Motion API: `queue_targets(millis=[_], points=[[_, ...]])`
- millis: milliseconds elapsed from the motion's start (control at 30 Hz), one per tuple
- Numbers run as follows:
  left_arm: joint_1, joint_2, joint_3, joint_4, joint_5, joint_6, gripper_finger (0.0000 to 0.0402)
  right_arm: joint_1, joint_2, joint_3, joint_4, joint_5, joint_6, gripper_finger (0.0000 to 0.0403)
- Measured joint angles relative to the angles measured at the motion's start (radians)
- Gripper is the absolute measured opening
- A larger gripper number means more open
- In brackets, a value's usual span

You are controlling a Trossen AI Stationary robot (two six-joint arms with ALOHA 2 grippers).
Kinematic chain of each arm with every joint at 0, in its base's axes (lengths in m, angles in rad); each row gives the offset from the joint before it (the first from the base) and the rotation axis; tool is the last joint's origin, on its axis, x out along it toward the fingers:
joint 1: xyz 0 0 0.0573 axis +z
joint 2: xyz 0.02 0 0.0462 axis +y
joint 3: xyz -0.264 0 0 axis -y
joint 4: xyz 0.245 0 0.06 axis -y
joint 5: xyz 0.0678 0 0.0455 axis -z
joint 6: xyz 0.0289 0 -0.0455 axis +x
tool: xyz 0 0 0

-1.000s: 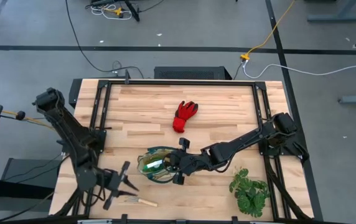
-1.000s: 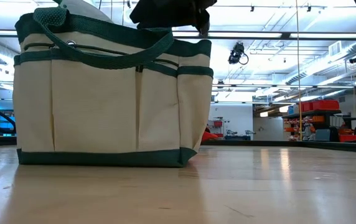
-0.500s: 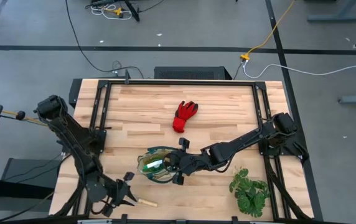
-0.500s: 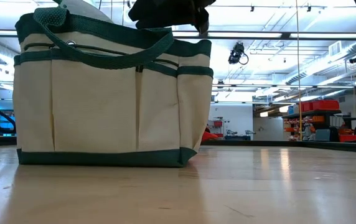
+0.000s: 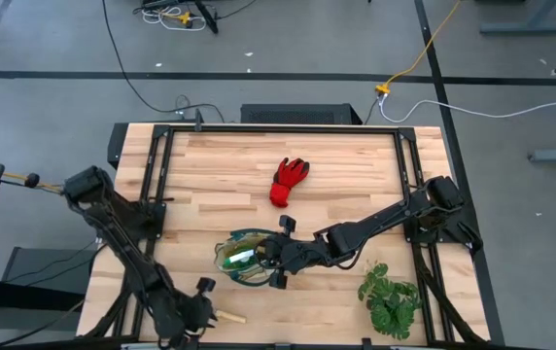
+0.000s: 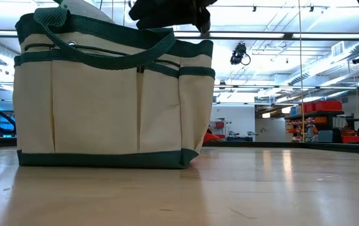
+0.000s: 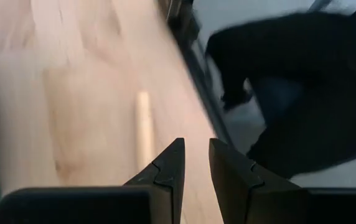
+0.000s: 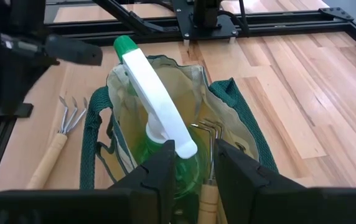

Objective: Pick & Place Garden tools in Gardening bag
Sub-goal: Put the hand rake into the gardening bag

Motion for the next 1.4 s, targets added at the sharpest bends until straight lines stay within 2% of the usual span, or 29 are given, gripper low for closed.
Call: queue_targets(millis=[233, 533, 967, 1400], points=[[0.0, 0.143, 0.138, -0.282, 0.015, -0.077, 0.008, 0.0, 0.0, 0.0, 0.002, 0.0, 0.0, 0.0112], [0.007, 0.195, 0.215, -0.302, 0.019, -0.083, 0.008, 0.0, 0.0, 0.0, 0.006, 0.0, 0.003, 0.0112], [0.035, 0.196, 0.218, -0.367, 0.046, -0.083, 0.0082, 0.0, 0.0, 0.0, 0.007, 0.0, 0.003, 0.0112], [0.034, 0.196, 0.217, -0.365, 0.062, -0.084, 0.0172, 0.0, 0.0, 0.0, 0.007, -0.001, 0.003, 0.0112]])
